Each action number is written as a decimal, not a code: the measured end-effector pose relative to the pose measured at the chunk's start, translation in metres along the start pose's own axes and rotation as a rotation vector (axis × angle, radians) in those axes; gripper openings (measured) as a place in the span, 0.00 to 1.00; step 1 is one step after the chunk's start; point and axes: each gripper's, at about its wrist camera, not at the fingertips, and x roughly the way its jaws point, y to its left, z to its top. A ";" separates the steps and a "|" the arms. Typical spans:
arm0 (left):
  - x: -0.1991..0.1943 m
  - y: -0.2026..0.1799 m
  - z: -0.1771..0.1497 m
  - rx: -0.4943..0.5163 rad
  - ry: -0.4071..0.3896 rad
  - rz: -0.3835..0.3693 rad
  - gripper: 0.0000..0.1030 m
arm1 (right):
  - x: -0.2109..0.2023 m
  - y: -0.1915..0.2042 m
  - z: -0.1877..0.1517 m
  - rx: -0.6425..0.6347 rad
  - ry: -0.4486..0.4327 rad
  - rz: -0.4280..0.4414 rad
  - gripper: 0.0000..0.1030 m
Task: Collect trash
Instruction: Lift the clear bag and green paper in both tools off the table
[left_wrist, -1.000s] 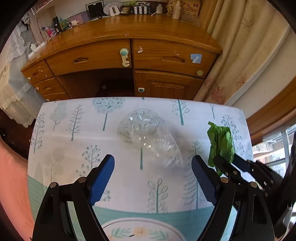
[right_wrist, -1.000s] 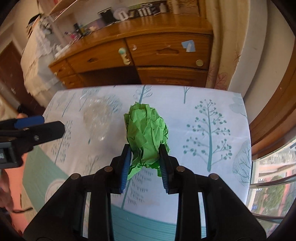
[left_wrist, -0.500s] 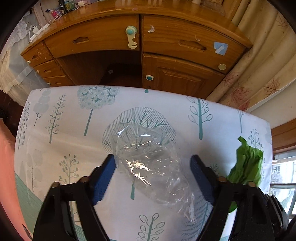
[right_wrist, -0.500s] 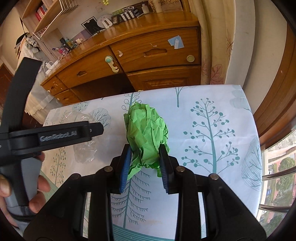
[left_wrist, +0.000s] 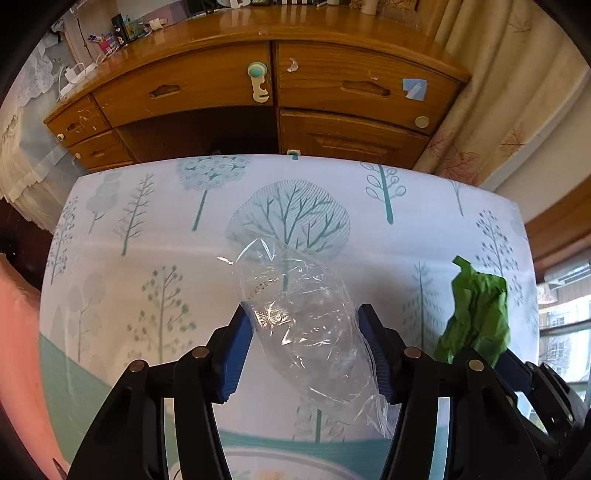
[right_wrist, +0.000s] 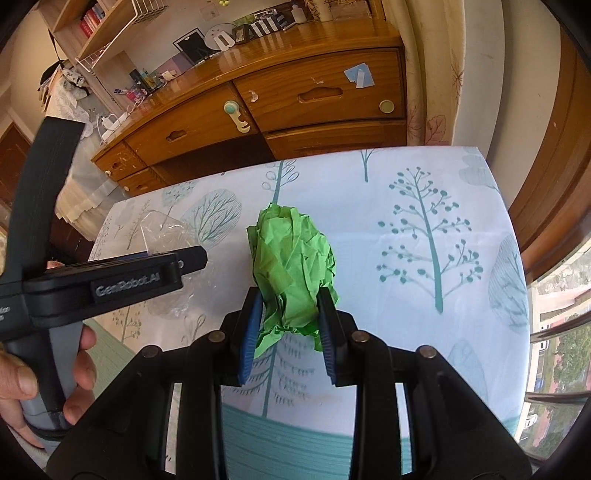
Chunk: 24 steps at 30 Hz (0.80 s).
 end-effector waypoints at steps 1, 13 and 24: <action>-0.007 0.002 -0.006 0.000 -0.003 -0.004 0.55 | -0.004 0.002 -0.006 0.004 0.002 0.004 0.25; -0.119 0.042 -0.113 0.027 -0.058 -0.071 0.55 | -0.077 0.063 -0.092 0.039 0.004 0.044 0.25; -0.215 0.102 -0.264 0.078 -0.093 -0.144 0.55 | -0.176 0.135 -0.215 0.044 -0.043 0.027 0.25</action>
